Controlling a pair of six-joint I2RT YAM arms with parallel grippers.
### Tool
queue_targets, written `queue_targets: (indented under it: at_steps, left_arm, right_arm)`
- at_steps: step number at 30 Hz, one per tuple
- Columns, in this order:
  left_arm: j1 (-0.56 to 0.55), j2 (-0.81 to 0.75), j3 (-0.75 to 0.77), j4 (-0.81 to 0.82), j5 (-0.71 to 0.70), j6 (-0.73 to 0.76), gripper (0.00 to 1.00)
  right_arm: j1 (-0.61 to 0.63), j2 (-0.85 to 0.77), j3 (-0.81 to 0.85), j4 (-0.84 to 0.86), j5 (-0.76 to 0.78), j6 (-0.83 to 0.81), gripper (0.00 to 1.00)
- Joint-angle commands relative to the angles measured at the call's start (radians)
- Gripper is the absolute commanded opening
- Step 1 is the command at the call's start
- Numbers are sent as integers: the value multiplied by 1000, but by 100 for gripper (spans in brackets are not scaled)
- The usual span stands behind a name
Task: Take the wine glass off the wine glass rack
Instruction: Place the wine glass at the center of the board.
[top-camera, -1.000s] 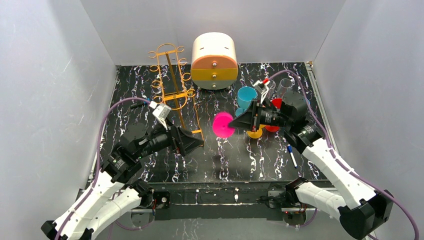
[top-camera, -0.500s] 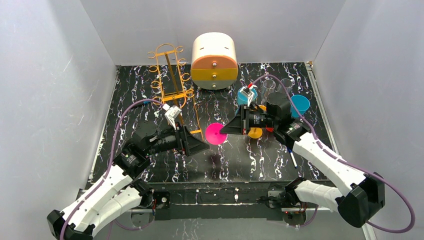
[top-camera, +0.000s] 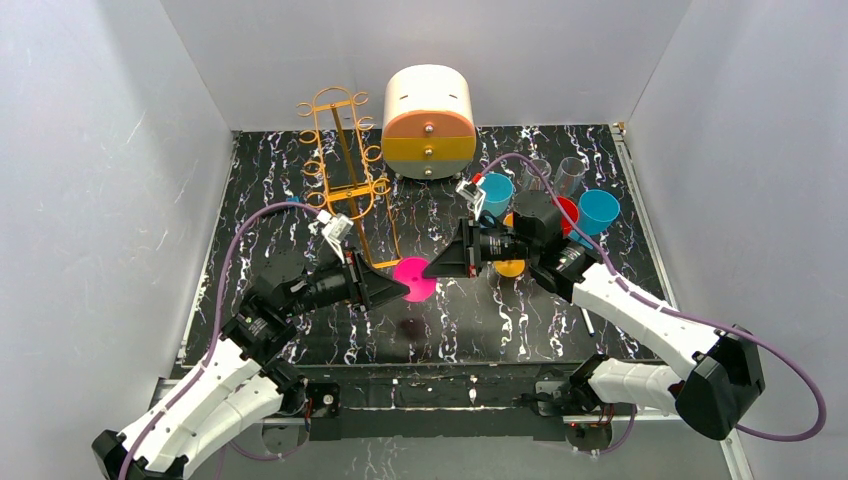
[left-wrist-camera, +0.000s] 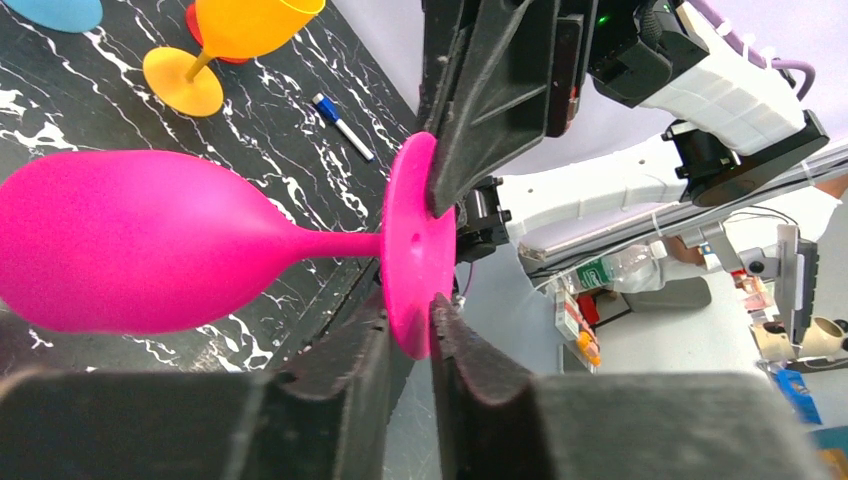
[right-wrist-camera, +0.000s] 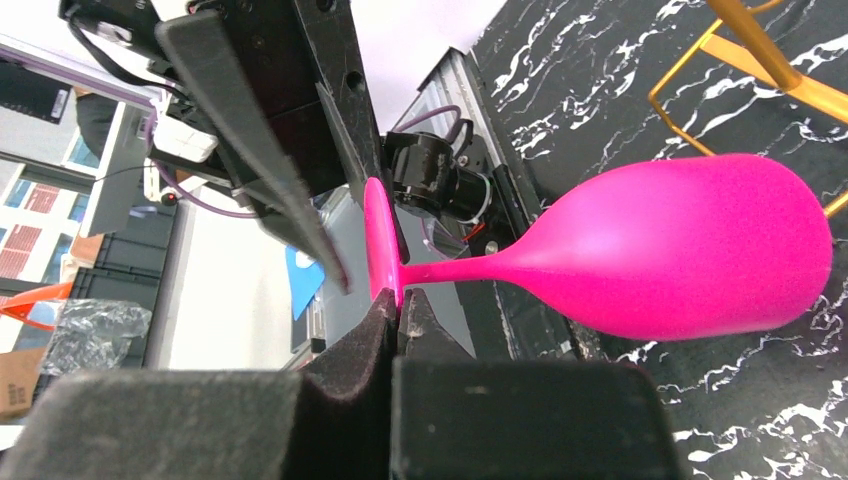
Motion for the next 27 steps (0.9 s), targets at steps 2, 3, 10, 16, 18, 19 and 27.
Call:
queue_targets:
  at_steps: [2, 3, 10, 16, 18, 19, 27]
  left_arm:
    - [-1, -33, -21, 21, 17, 12, 10]
    - [-2, -35, -23, 20, 18, 14, 6]
    - [-2, -16, 0, -12, 66, 73, 0]
    - [-1, 39, 38, -38, 121, 104, 0]
    - [-2, 49, 51, -40, 129, 116, 0]
    - [0, 55, 59, -43, 132, 122, 0]
    - [-1, 35, 74, -47, -14, 62, 36]
  right_arm:
    - [8, -8, 3, 106, 17, 17, 1]
    - [9, -9, 2, 104, 17, 17, 1]
    - [27, -2, 15, 120, -19, 8, 16]
    - [50, -3, 16, 155, 2, 7, 12]
    - [52, -5, 16, 150, 15, 10, 2]
    - [52, -7, 19, 147, 16, 6, 1]
    - [58, -116, -17, 184, 122, -52, 1]
